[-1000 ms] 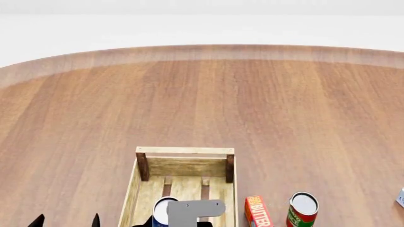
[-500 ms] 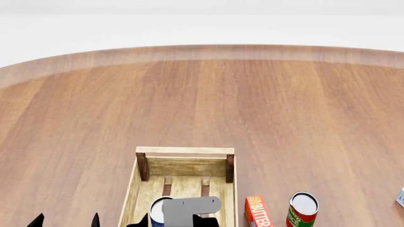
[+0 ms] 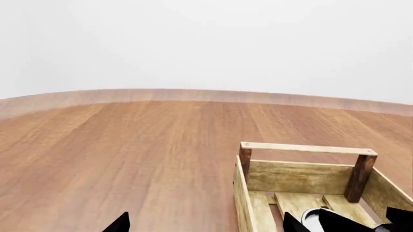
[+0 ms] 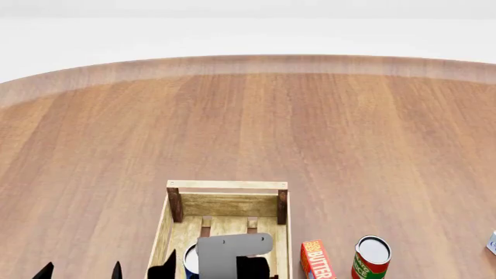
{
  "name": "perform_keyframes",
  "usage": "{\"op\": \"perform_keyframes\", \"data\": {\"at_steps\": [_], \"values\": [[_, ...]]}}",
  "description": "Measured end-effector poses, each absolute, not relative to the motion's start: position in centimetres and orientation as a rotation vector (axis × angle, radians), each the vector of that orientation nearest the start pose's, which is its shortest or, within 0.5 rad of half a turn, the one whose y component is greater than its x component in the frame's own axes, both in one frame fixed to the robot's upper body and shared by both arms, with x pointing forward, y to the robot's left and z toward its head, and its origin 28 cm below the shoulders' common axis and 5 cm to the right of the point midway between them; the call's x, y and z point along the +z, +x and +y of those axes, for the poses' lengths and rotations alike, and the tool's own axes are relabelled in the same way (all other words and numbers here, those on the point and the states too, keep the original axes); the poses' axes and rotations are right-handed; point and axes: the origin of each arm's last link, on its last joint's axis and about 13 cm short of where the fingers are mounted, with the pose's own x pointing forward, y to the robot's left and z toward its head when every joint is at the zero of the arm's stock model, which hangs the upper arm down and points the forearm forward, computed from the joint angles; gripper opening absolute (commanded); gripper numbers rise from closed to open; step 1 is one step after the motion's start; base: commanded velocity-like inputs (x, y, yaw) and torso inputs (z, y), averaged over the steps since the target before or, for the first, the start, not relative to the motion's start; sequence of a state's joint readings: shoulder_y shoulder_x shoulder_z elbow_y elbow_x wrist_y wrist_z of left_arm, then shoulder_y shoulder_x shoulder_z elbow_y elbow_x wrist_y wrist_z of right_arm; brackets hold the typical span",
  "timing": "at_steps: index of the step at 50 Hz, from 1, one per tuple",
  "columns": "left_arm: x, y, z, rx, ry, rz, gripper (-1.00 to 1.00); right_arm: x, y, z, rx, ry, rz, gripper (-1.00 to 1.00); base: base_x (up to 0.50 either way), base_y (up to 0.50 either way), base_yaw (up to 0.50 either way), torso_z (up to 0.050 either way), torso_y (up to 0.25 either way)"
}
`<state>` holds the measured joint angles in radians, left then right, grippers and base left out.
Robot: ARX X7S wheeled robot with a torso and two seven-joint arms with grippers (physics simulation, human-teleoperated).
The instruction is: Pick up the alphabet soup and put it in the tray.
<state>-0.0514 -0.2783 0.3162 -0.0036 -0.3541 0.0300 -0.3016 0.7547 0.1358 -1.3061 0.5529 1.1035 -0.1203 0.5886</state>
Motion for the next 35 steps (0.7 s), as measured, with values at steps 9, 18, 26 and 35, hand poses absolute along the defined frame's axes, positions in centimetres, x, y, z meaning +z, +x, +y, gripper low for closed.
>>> {"op": "perform_keyframes", "data": {"at_steps": [9,18,26,35], "values": [[1.9,21.1,20.9,0.004,-0.071,0.023,1.00,3.7,27.6,1.7,0.244,0.086,0.290,1.00,0.00,0.00,0.00,0.000,0.000],[2.5,21.0,21.0,0.007,-0.074,0.003,1.00,5.0,26.6,1.3,0.251,0.087,0.224,1.00,0.00,0.00,0.00,0.000,0.000],[3.2,20.8,21.0,0.006,-0.079,-0.018,1.00,6.1,25.7,0.8,0.249,0.092,0.172,1.00,0.00,0.00,0.00,0.000,0.000],[3.9,20.5,21.0,0.002,-0.087,-0.039,1.00,7.4,24.8,0.2,0.246,0.095,0.115,1.00,0.00,0.00,0.00,0.000,0.000]]}}
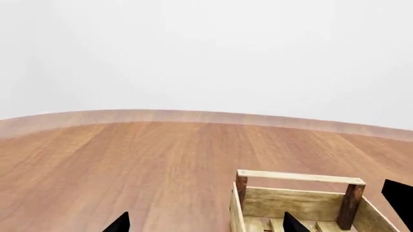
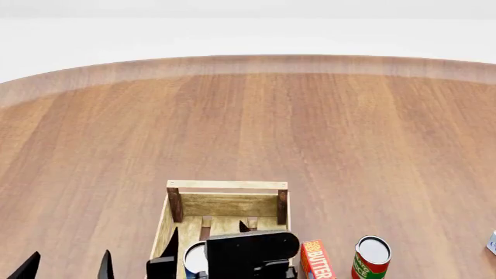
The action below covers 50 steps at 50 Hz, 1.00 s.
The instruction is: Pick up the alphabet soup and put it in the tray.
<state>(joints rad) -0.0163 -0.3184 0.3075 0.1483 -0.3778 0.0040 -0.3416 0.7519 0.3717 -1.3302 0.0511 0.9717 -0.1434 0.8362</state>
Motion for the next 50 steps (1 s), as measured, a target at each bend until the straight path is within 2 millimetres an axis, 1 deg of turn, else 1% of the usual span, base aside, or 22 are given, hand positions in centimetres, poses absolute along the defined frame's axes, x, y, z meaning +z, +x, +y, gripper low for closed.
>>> {"op": "perform_keyframes", "data": {"at_steps": [22,50], "values": [[5.8,19.4,20.9,-0.015,-0.124,-0.084,1.00,10.8,22.8,-1.3,0.241,0.093,-0.006,1.00,0.00,0.00,0.00,0.000,0.000],[8.1,18.3,20.7,-0.032,-0.164,-0.140,1.00,13.7,20.8,-2.1,0.256,0.080,-0.113,1.00,0.00,0.00,0.00,0.000,0.000]]}}
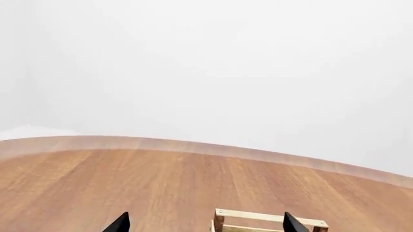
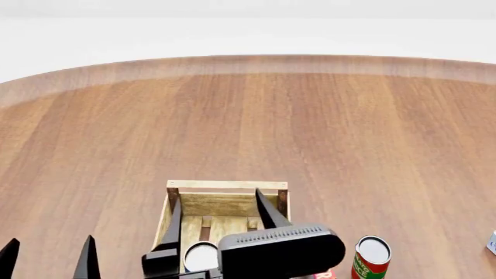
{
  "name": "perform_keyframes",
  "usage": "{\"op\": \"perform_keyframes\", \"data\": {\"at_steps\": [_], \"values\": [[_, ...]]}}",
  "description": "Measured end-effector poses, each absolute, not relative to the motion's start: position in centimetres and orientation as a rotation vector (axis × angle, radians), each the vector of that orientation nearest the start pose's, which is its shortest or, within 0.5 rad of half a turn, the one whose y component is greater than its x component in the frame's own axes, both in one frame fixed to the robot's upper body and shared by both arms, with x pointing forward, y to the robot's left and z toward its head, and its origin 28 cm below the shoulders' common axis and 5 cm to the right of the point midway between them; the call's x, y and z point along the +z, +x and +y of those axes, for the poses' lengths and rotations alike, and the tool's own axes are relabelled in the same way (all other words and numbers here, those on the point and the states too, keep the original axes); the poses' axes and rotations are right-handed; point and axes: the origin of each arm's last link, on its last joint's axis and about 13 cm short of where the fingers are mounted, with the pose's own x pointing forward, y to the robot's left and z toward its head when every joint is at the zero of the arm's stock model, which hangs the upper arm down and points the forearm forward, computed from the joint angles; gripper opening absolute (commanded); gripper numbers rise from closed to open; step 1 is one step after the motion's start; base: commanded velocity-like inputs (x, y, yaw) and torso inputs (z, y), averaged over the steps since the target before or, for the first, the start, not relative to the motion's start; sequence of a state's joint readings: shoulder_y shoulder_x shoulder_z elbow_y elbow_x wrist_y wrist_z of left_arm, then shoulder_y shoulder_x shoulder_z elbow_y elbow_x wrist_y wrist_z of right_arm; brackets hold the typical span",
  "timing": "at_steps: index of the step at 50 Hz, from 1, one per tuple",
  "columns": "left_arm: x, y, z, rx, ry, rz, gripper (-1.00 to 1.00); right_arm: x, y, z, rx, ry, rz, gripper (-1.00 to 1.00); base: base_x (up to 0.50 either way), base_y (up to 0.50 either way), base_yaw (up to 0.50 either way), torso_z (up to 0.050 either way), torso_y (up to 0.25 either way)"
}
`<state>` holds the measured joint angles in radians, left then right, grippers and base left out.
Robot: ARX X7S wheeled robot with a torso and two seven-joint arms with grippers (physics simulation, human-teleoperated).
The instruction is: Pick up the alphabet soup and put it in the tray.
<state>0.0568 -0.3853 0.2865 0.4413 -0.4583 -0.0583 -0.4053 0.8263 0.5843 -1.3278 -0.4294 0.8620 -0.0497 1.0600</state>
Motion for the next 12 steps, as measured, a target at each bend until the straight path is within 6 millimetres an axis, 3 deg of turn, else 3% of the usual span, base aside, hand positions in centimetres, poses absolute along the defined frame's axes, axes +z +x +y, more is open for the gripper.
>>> {"op": "perform_keyframes", "data": {"at_steps": [12], "values": [[8.92,17.96,20.71,-0.038,-0.180,-0.158,1.00,14.61,20.36,-2.32,0.258,0.083,-0.139,1.00,0.00,0.00,0.00,0.000,0.000]]}}
